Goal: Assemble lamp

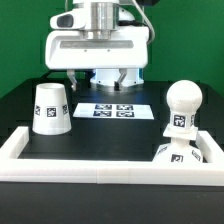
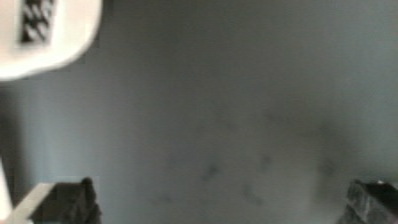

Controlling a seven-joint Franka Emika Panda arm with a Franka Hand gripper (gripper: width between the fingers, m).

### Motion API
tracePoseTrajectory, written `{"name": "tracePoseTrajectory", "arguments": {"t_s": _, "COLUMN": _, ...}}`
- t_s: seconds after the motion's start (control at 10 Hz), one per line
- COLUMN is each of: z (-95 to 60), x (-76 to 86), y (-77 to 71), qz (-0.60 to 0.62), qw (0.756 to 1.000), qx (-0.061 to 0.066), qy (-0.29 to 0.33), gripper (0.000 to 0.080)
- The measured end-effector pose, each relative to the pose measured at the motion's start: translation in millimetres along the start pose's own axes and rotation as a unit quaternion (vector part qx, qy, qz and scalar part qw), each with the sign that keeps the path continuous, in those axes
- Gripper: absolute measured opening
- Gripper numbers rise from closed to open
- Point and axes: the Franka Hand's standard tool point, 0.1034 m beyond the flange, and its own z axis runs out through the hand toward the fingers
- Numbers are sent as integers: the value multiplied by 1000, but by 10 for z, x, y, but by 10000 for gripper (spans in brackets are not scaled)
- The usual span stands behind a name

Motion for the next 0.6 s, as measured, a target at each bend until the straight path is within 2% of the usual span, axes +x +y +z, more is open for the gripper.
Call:
{"name": "tracePoseTrajectory", "arguments": {"t_s": 0.3, "z": -103, "x": -151, "y": 281, "qz": 14, "qw": 1000, "qx": 1, "qy": -10, "gripper": 699}}
{"name": "tracePoseTrajectory", "arguments": {"t_s": 0.6, "z": -143, "x": -195, "y": 479, "qz": 9, "qw": 1000, "qx": -3, "qy": -7, "gripper": 699}}
